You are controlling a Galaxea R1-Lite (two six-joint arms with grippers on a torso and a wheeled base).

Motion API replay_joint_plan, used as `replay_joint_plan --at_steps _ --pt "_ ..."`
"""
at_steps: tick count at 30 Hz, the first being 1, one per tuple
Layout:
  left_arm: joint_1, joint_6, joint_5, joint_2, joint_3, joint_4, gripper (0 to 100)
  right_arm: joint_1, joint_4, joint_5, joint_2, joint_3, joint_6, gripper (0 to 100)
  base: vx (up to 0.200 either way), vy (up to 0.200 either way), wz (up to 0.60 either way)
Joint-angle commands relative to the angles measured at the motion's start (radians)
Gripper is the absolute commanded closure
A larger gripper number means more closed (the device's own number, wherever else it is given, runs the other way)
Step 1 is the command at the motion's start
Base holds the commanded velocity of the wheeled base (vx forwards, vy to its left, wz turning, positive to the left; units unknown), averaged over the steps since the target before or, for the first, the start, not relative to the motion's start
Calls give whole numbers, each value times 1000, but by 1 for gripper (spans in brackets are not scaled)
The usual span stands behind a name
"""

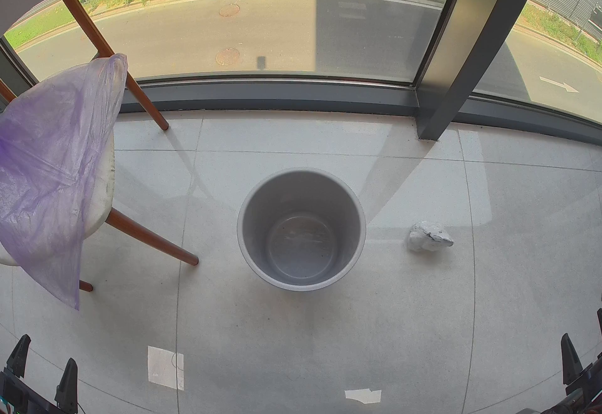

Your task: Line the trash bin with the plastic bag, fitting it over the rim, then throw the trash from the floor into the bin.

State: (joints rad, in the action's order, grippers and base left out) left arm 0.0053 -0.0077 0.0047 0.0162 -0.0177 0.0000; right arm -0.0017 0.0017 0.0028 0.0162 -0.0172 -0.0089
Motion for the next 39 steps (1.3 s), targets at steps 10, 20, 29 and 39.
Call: replay_joint_plan --at_steps 10,20,29,39 --pt "1 0 0 -13 18 0 0 0 0 0 -16 16 0 0 0 0 0" --pt "1 0 0 -13 18 0 0 0 0 0 -16 16 0 0 0 0 0" --pt "1 0 0 -13 18 0 0 0 0 0 -16 16 0 0 0 0 0" --pt "1 0 0 -13 18 0 0 0 0 0 -16 16 0 0 0 0 0"
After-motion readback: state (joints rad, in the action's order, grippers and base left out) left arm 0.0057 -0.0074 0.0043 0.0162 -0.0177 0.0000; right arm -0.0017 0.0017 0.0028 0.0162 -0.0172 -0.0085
